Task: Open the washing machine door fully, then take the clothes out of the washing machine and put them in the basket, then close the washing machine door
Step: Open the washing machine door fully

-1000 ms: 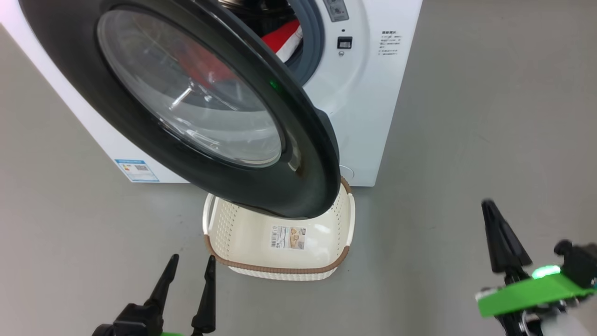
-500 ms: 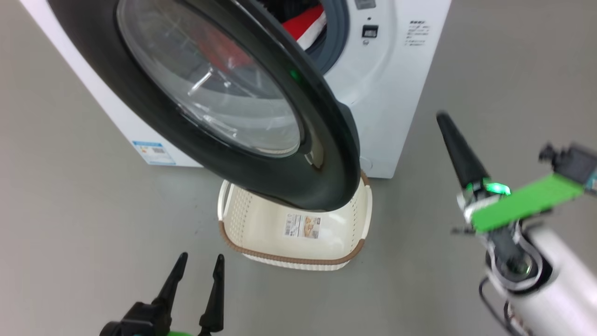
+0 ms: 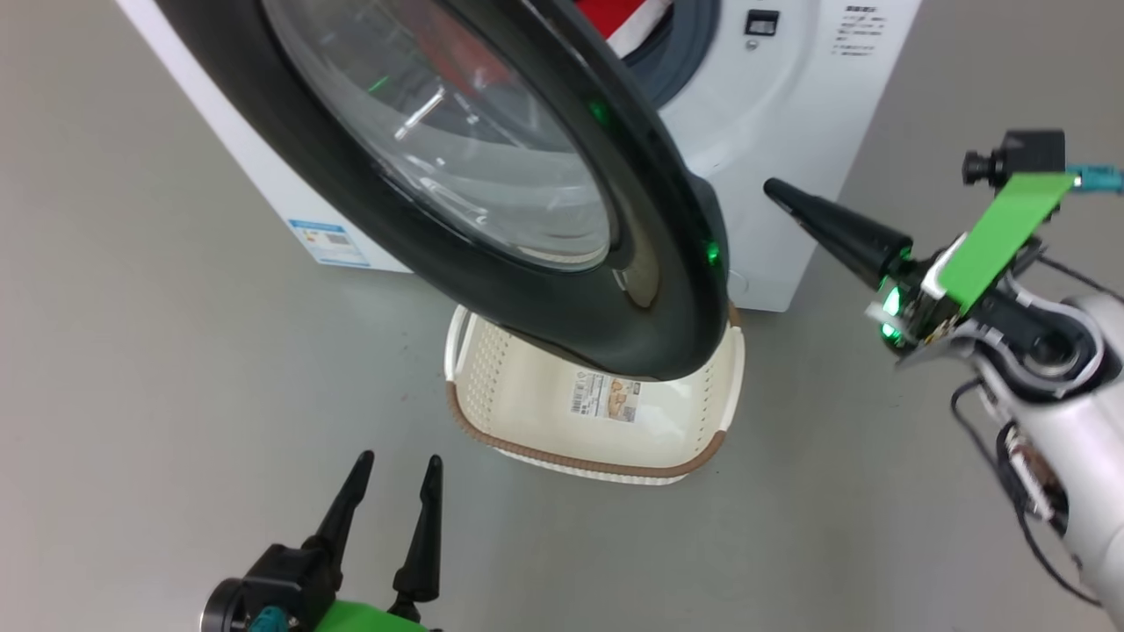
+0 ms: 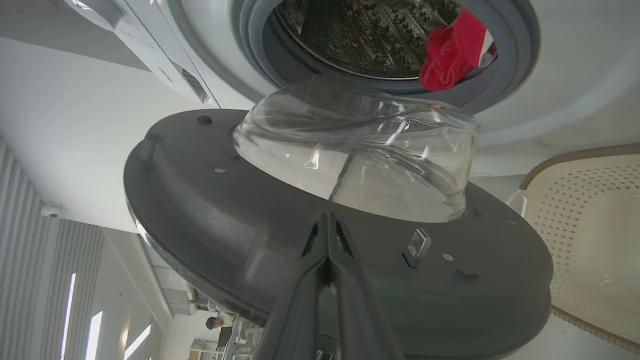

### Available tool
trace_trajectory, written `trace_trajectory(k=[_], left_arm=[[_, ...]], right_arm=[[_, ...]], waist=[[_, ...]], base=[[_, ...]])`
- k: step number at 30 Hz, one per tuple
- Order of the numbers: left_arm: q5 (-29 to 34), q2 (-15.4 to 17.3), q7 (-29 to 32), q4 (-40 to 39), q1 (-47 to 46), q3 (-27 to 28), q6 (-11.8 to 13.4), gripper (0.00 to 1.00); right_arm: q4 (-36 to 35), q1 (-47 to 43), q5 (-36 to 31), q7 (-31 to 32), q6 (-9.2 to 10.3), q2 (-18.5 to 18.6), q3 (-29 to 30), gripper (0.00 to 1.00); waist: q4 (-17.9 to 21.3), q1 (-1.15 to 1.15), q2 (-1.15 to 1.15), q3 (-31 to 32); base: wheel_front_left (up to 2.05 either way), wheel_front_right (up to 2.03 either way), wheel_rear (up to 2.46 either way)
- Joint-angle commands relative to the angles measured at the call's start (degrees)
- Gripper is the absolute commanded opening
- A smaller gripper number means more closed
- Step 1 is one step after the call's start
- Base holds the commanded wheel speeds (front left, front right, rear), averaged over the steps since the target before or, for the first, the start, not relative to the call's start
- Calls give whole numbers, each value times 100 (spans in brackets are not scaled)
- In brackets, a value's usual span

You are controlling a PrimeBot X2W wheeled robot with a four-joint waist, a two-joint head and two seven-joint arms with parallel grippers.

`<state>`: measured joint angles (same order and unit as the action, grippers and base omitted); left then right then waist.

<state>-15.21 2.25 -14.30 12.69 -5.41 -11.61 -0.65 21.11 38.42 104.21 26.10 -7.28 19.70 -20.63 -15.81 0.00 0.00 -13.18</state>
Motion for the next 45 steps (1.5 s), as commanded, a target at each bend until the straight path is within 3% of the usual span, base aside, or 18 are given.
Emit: trace_trajectory(k=[1,5,15,45], left_arm=[[-25,63,-70,-118,-185,141,48,100],[-92,63,-70,-110,-221,68,73,100],[-194,63,-70,-113,-208,-26,141,100],[-164,63,-70,-134,462,201,199,100]], right_arm=[[18,200,137,225,-21,-31,53,0],[540,571,421,1023,-21,-159,181,0],[849,687,198,1574,-21,-399,218,0],[540,-712,-541,2147,-21,-1546,285,0]], waist=[[-74,0,0,-47],[-190,0,0,-111],[-365,0,0,-86],[-1344,0,0,845]], base=[[0,0,0],[0,0,0],[0,0,0],[0,0,0]])
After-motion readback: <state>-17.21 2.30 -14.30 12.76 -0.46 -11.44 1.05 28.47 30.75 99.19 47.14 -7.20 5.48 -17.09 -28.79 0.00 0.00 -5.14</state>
